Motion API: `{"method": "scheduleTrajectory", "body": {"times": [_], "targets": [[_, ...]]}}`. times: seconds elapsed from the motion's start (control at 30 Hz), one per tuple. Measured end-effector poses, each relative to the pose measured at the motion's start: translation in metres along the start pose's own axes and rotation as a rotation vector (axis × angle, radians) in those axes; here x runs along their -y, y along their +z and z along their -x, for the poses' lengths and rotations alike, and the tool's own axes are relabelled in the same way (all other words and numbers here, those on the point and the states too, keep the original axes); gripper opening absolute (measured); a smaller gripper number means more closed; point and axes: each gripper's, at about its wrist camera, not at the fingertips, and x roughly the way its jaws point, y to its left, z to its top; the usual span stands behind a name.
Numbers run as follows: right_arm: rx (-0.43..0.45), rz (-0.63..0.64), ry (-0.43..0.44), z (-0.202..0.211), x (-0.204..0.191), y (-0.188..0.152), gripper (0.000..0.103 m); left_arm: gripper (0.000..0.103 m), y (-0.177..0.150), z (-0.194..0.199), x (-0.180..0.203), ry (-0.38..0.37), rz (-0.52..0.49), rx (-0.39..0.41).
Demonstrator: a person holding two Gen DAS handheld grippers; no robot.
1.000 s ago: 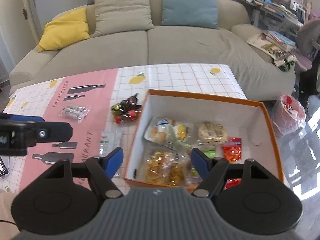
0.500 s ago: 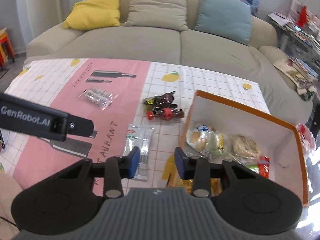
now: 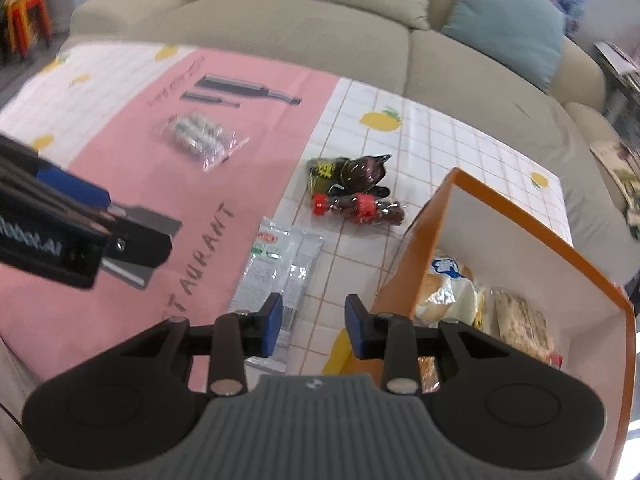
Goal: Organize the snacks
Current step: 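Lower the right tool onto the white-green sachet pack and close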
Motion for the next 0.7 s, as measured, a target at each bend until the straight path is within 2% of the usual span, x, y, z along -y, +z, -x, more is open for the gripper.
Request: {"method": "scheduleTrajectory", "body": {"times": [0.2, 0.43, 0.6, 0.7], "targets": [[-0.066, 0.06, 0.019, -0.024, 0.004, 0.007, 0.033, 0.087, 0.001, -0.02, -0.007, -0.015, -0.062, -0.04], [-0.116, 0.2, 0.071, -0.038, 0.004, 0.018, 0.041, 0.087, 0.002, -0.036, -0.008, -0.032, -0.153, -0.077], [-0.158, 0.193, 0.106, -0.049, 0.008, 0.032, 0.046, 0.088, 0.008, -0.046, -0.013, -0.019, -0.119, -0.096], [-0.185, 0.137, 0.127, -0.055, 0.008, 0.041, 0.06, 0.087, 0.012, -0.049, -0.023, 0.03, -0.061, -0.109]]}}
